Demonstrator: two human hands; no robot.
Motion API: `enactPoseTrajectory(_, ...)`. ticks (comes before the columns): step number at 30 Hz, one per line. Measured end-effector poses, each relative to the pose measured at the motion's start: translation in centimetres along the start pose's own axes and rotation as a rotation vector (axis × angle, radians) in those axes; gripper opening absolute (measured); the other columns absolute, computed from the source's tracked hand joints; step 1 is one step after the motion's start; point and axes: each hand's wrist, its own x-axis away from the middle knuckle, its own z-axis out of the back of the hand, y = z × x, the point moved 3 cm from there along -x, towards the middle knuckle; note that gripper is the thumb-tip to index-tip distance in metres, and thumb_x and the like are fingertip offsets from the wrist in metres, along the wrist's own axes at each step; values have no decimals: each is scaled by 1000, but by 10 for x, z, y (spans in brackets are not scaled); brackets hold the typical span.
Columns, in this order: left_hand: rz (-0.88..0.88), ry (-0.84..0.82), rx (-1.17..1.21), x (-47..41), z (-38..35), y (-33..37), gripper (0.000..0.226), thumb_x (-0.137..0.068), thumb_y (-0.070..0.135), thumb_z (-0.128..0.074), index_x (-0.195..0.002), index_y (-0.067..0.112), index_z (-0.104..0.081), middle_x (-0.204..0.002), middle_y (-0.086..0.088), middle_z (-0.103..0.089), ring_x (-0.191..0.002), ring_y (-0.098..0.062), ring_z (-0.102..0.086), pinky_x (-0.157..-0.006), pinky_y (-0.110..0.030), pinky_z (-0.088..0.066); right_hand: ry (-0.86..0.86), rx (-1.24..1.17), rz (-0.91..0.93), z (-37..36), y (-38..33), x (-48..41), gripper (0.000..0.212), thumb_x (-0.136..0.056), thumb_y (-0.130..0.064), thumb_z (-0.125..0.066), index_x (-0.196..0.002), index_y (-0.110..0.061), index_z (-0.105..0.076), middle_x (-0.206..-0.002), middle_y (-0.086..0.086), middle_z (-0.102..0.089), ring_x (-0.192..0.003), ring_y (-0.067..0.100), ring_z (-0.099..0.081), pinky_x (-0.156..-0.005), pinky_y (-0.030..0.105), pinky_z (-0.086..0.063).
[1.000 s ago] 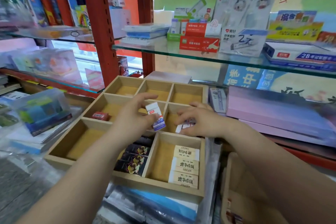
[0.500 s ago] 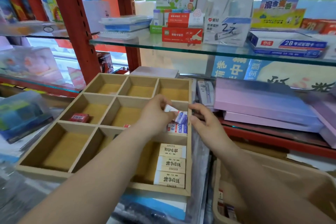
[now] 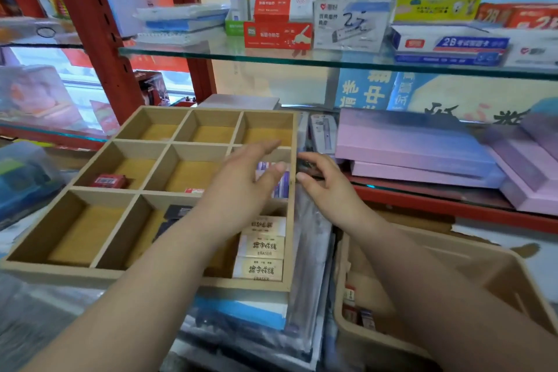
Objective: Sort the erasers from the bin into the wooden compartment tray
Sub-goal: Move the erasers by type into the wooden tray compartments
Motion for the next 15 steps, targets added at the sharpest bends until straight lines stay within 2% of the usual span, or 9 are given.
enactPoseTrajectory(2, -200, 112, 148, 25, -3, 29, 24, -87, 34, -52, -108, 45, -50, -105, 28, -52, -110, 13, -44, -94, -10, -34, 63, -17, -33, 13, 11, 7, 34, -89, -7, -51, -122, -8, -50, -120, 9, -49, -102, 15, -53, -89, 16, -44)
enactPoseTrajectory(3, -281, 128, 188, 37, -10, 42, 22, -82, 35, -51, -100, 48, -48, -98, 32, -51, -102, 21, -45, -89, -2, -33, 83, 2, -57, 23, 19, 13, 31, -89, -6, -51, -120, -8, -52, -117, 12, -52, -96, 15, -54, -84, 15, -45)
enactPoseTrajectory(5, -340, 83, 259, 61, -39, 59, 20, -78, 35, -46, -92, 46, -53, -97, 34, -51, -99, 25, -44, -84, 5, -29, 76, 55, -116, 47, 37, 27, 27, -88, -4, -51, -114, -5, -55, -104, 7, -55, -86, 13, -52, -74, 11, -41)
enactPoseTrajectory(6, -326, 28, 297, 70, -58, 63, 21, -77, 37, -45, -94, 42, -57, -98, 34, -52, -100, 23, -45, -84, 5, -29, 64, 78, -150, 61, 47, 36, 26, -87, -2, -52, -113, -2, -56, -95, 1, -56, -83, 13, -51, -72, 11, -39)
enactPoseTrajectory(8, -283, -85, 350, 84, -99, 65, 32, -77, 40, -43, -108, 42, -52, -101, 34, -52, -101, 19, -46, -84, 4, -29, 50, 143, -235, 86, 66, 55, 24, -88, -3, -52, -110, 2, -59, -83, -8, -53, -78, 8, -50, -68, 6, -38)
enactPoseTrajectory(9, -248, -140, 350, 88, -120, 58, 32, -77, 42, -42, -108, 45, -52, -102, 34, -51, -102, 19, -45, -84, 5, -28, 27, 187, -299, 97, 77, 64, 24, -89, -6, -52, -111, 0, -59, -85, -7, -54, -78, 6, -50, -69, 6, -38)
enactPoseTrajectory(11, -182, -208, 256, 91, -156, 37, 32, -78, 44, -42, -109, 46, -52, -107, 30, -47, -104, 18, -39, -87, 5, -25, -69, 272, -441, 111, 100, 81, 24, -90, -14, -50, -112, -9, -59, -99, -1, -55, -90, 11, -51, -78, 17, -41)
enactPoseTrajectory(13, -128, -202, 130, 90, -181, 10, 40, -85, 32, -52, -125, 31, -47, -115, 21, -44, -108, 11, -35, -95, -1, -24, -214, 298, -563, 120, 123, 91, 23, -90, -18, -51, -112, -17, -58, -107, 1, -57, -96, 17, -53, -83, 27, -44)
enactPoseTrajectory(15, -20, -147, 61, 85, -195, -13, 50, -86, 19, -58, -133, 20, -41, -117, 17, -36, -111, 3, -32, -94, -3, -18, -396, 326, -661, 123, 144, 93, 27, -90, -20, -53, -117, -19, -56, -111, 1, -58, -97, 16, -55, -88, 31, -47)
